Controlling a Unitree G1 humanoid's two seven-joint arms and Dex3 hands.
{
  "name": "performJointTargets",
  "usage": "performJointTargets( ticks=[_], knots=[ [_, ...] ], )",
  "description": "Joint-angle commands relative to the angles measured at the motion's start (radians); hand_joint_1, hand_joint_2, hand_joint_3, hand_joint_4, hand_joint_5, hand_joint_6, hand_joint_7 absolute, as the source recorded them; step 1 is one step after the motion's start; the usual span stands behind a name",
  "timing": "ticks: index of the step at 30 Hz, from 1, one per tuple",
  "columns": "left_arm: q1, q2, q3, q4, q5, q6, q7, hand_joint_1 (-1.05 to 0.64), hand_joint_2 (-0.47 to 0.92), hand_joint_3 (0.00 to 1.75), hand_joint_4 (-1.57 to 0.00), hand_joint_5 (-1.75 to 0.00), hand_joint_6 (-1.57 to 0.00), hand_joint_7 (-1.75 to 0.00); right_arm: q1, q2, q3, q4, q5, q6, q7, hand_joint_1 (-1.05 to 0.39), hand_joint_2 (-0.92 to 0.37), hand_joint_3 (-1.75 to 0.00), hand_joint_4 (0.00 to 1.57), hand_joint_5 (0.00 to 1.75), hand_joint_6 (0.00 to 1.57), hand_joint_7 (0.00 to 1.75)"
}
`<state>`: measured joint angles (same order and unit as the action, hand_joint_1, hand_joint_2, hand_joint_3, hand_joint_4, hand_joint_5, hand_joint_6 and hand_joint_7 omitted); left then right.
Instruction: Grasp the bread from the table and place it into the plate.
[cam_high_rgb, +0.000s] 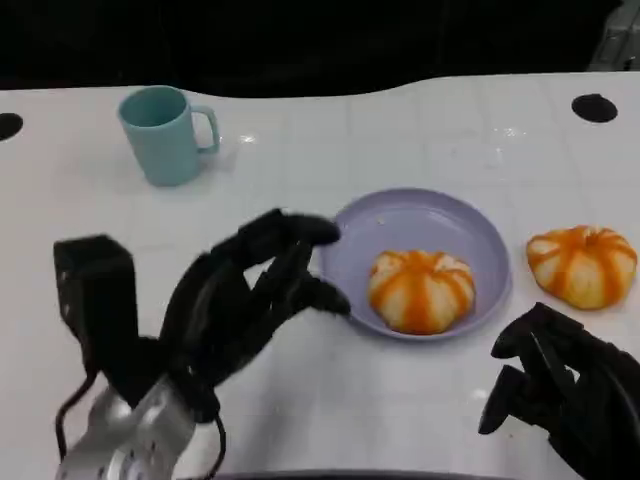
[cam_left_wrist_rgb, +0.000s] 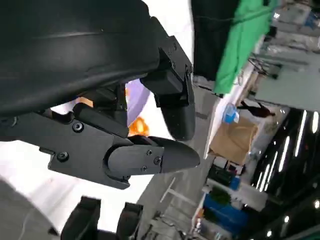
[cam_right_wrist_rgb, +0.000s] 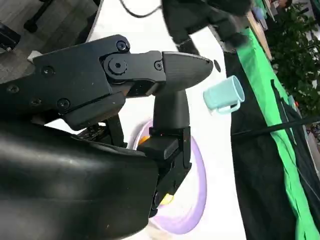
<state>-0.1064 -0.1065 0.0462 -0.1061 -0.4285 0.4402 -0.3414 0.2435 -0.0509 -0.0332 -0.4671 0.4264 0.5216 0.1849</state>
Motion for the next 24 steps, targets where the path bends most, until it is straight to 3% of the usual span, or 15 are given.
performJointTargets(
  ticks=[1, 9, 12, 24],
  knots=[
    [0.084, -0.002, 0.033, -0.108, -0.079, 0.081, 0.056, -0.63, 0.92, 0.45, -0.69, -1.75, -0.49, -1.66, 0.0, -0.011, -0.017, -0.011, 0.013, 0.007, -0.003, -0.44, -0.92, -0.38, 0.63, 1.75, 0.49, 1.61],
    [0.178, -0.008, 0.032, -0.197, -0.142, 0.133, 0.103, -0.6, 0.92, 0.48, -0.74, -1.75, -0.54, -1.64, -0.001, -0.012, -0.017, -0.008, 0.007, -0.001, -0.002, -0.43, -0.92, -0.38, 0.63, 1.75, 0.49, 1.6],
    [0.232, -0.015, 0.026, -0.219, -0.153, 0.129, 0.115, -0.56, 0.92, 0.5, -0.75, -1.75, -0.48, -1.73, -0.001, -0.013, -0.018, -0.009, 0.009, -0.002, 0.002, -0.44, -0.92, -0.38, 0.63, 1.75, 0.49, 1.6],
    [0.253, -0.009, 0.035, -0.201, -0.147, 0.089, 0.118, -0.56, 0.92, 0.51, -0.8, -1.75, -0.51, -1.75, 0.001, -0.014, -0.028, -0.015, 0.016, -0.002, 0.01, -0.46, -0.92, -0.37, 0.63, 1.75, 0.49, 1.6]
  ],
)
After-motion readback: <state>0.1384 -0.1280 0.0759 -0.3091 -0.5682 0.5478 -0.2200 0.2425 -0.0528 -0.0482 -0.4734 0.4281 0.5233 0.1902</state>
